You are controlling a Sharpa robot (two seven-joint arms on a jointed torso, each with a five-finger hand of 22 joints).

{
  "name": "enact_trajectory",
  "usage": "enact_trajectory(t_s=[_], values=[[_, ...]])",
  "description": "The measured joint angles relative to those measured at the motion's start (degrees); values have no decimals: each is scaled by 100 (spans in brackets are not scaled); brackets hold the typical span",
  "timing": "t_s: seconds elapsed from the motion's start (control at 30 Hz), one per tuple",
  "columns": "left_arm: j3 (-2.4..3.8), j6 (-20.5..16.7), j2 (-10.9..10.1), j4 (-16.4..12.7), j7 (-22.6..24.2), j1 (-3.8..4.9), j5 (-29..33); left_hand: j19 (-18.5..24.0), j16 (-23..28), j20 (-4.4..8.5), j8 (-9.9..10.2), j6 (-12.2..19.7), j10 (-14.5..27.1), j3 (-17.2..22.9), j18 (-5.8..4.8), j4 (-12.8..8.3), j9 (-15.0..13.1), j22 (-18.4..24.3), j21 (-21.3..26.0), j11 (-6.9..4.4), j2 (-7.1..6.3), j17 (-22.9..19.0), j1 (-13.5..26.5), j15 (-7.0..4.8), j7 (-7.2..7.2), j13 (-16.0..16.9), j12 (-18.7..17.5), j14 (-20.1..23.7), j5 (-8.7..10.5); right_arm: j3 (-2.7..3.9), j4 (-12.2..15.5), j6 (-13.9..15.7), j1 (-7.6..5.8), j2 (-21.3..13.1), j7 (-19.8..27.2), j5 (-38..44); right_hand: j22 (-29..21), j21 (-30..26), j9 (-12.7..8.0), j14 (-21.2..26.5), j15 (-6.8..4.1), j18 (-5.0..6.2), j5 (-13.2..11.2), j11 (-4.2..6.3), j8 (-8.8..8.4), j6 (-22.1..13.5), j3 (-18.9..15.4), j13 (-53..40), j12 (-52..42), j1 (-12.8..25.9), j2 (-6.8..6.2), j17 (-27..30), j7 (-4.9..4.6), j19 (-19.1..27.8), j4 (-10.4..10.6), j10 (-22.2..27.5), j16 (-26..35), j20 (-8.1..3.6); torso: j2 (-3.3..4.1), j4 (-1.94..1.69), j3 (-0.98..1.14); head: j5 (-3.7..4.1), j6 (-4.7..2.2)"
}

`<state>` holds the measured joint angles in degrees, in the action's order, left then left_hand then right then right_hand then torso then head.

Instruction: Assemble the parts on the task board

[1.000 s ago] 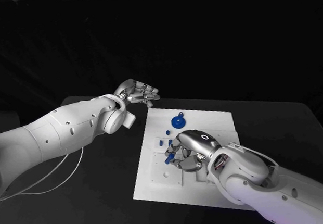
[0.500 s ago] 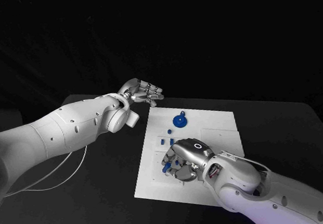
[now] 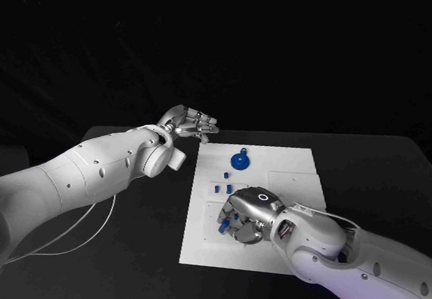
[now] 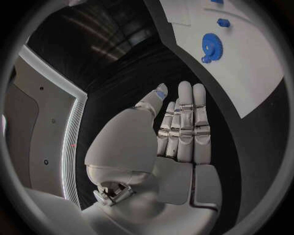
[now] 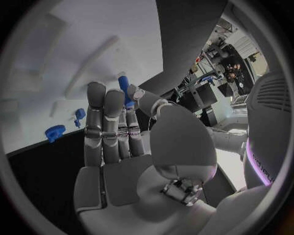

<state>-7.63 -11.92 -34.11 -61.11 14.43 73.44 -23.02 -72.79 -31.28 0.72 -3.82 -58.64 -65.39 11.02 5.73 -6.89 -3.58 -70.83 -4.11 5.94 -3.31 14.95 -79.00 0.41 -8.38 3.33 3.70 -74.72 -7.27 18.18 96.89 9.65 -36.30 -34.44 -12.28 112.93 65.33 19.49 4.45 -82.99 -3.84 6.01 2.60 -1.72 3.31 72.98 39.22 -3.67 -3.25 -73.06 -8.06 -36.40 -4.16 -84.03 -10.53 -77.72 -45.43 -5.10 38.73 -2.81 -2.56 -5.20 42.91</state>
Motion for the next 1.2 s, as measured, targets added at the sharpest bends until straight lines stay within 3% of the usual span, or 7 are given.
enact_trajectory(t_s=[0.3,1.2], values=[[0,14,-1,1,-2,-1,2,0,0,0,0,0,0,0,0,0,0,0,0,0,0,-1,0,0,0,0,0,0,0,-45,-25,-39,-7,8,-3,61,38,0,-1,-1,1,-11,12,0,18,11,-7,0,8,0,-1,0,-13,0,-40,0,0,0,-1,-2,0,-8,15],[0,61,-11,4,-19,-3,5,0,26,0,0,0,0,-15,0,15,0,26,0,0,0,-2,0,0,0,0,0,0,0,-70,-11,-60,3,5,-154,361,135,0,-12,2,-2,-28,11,1,5,34,9,4,-3,20,16,-3,3,0,-87,1,0,1,-1,-1,1,-18,40]])
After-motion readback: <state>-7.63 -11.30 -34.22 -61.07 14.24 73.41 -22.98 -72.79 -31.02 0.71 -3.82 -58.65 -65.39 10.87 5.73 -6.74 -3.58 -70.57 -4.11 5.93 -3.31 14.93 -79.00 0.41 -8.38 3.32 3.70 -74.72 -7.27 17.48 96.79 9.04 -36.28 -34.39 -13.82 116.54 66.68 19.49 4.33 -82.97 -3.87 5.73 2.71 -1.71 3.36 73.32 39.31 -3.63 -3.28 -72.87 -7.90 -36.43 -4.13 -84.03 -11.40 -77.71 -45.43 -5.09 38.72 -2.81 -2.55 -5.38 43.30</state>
